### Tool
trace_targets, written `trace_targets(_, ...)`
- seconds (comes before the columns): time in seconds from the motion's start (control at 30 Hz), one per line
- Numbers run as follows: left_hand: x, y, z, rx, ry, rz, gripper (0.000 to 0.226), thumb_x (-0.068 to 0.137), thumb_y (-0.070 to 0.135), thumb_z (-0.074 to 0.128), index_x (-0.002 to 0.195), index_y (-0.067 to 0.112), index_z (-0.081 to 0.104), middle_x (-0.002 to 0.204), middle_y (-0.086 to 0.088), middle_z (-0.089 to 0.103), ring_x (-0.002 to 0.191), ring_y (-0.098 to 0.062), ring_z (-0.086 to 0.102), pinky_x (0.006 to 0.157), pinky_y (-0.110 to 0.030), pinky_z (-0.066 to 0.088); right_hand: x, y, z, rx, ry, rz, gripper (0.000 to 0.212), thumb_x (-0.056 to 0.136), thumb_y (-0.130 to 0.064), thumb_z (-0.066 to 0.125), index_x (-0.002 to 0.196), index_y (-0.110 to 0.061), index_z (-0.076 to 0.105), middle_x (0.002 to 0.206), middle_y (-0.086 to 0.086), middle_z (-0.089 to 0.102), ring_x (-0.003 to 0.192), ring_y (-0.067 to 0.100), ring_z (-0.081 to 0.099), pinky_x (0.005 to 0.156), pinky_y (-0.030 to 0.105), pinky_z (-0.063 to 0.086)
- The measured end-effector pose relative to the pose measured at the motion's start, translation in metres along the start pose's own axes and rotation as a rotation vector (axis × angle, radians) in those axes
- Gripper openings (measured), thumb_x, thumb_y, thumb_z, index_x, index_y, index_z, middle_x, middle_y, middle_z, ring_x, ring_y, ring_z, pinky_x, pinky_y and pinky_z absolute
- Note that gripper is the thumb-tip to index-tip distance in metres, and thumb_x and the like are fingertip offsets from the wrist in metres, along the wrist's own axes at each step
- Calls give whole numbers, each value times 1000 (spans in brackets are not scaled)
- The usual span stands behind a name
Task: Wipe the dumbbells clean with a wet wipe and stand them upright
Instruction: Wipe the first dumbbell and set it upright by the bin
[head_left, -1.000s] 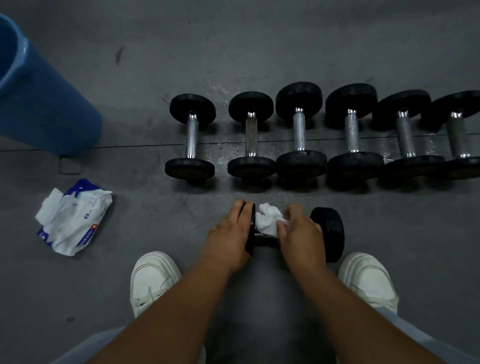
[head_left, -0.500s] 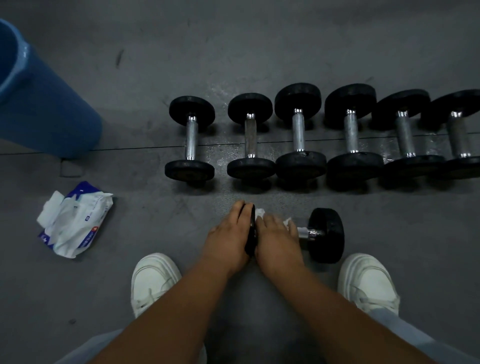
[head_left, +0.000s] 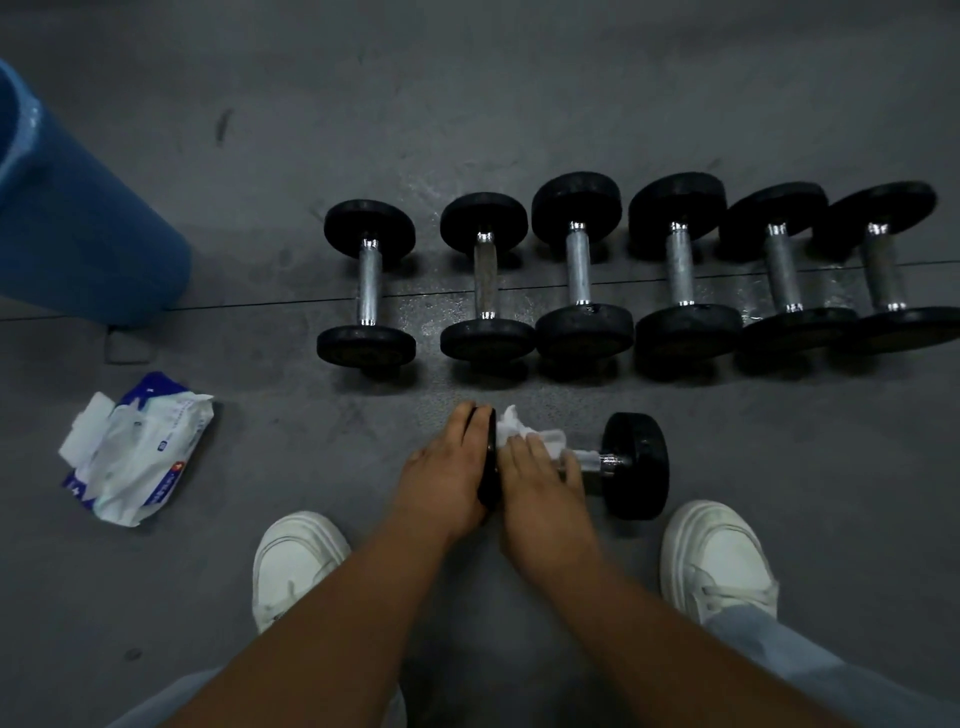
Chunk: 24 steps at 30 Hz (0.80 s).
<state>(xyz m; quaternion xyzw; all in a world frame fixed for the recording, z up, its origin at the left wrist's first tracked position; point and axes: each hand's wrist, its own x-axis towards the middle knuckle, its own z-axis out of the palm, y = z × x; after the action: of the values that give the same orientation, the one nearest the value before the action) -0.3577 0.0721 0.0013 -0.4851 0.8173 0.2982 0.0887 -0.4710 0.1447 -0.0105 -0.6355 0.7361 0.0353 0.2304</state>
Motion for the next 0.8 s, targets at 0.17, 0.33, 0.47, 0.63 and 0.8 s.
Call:
trace_targets(0.17,-5,1,3,-2,-18,-10,103,79,31,75,154,27,5,161,8,-3,135,-22,42,100,-41,44,-20,-9,3,48,-63,47,81,72,-18,65,148,-9,38,154,9,36,144,26,30,115,53,18)
trace_targets(0.33,0,0,-1,14,-29,-24,105,77,30,77,154,26,7,161,6,0,133,-23,44,99,-42,44,11,-1,-3,54,-48,63,74,91,-23,50,156,-16,13,163,3,14,149,21,11,119,54,4)
trace_targets(0.47,-2,1,1,0,-32,-12,104,76,29,77,153,27,8,160,7,0,133,-24,43,100,-43,44,-25,-12,9,27,-78,82,82,74,-18,59,150,-8,32,158,11,29,147,28,23,113,57,26)
trace_targets(0.63,-2,0,1,17,-3,-11,105,75,32,78,153,27,8,160,7,1,133,-23,43,99,-44,44,15,-1,-4,15,-85,77,75,94,-26,48,155,-16,6,163,3,8,150,21,4,119,53,0)
trace_targets(0.8,-21,-1,22,62,106,8,102,83,30,72,155,24,1,163,7,-8,139,-20,37,103,-39,43,-33,-13,6,-10,-68,65,78,90,-19,47,156,-13,5,164,6,0,151,22,-5,119,53,3)
